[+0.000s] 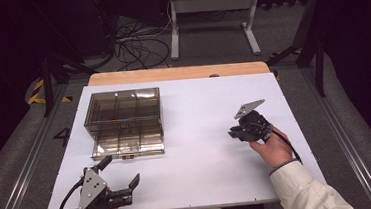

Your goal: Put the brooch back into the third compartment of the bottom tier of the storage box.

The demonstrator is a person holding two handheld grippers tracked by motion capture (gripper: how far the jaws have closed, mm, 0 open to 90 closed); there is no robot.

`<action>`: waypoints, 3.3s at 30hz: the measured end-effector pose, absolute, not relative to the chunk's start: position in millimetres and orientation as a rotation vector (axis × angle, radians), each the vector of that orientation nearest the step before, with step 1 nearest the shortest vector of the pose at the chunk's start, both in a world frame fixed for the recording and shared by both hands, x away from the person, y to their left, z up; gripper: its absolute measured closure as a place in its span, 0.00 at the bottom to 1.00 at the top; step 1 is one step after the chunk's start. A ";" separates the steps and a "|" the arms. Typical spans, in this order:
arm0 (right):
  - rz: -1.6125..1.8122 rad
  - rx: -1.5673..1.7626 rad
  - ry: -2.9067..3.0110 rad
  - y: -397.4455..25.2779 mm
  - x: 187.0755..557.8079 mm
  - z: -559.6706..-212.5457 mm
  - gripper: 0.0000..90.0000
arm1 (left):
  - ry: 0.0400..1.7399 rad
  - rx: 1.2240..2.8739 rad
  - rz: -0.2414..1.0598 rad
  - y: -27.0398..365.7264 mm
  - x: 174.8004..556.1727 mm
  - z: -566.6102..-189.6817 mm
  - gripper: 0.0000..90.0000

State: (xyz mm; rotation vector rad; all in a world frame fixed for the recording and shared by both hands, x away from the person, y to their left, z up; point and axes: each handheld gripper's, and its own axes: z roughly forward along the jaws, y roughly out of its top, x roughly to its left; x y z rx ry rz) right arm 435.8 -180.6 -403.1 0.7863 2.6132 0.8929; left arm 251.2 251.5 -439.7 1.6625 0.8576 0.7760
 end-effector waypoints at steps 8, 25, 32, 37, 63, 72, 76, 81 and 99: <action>1.029 0.749 2.557 -184.5 428.4 -391.7 0.87 | 0.858 1.663 0.777 251.5 251.1 -439.6 0.03; 1.212 0.656 2.470 -187.4 417.9 -378.7 0.88 | 0.856 1.658 0.783 252.0 250.4 -439.3 0.03; 1.257 0.639 2.452 -185.1 416.3 -375.8 0.88 | 0.857 1.658 0.784 251.8 250.5 -439.3 0.03; 1.269 0.625 2.452 -180.6 415.6 -373.5 0.87 | 0.857 1.659 0.784 252.1 250.7 -439.4 0.03; 1.330 0.466 2.530 -104.5 418.5 -359.4 0.87 | 0.856 1.656 0.782 253.0 250.4 -439.1 0.03; 1.335 0.419 2.556 -82.4 418.8 -362.9 0.87 | 0.856 1.658 0.781 253.4 250.8 -439.2 0.03; 1.338 0.395 2.562 -73.5 419.0 -365.5 0.87 | 0.857 1.658 0.781 253.4 250.8 -439.2 0.03; 1.340 0.363 2.559 -64.3 420.0 -369.8 0.87 | 0.856 1.659 0.781 253.6 250.8 -439.1 0.03; 1.379 0.338 2.602 -32.5 424.3 -393.2 0.87 | 0.855 1.658 0.782 253.9 250.4 -439.0 0.03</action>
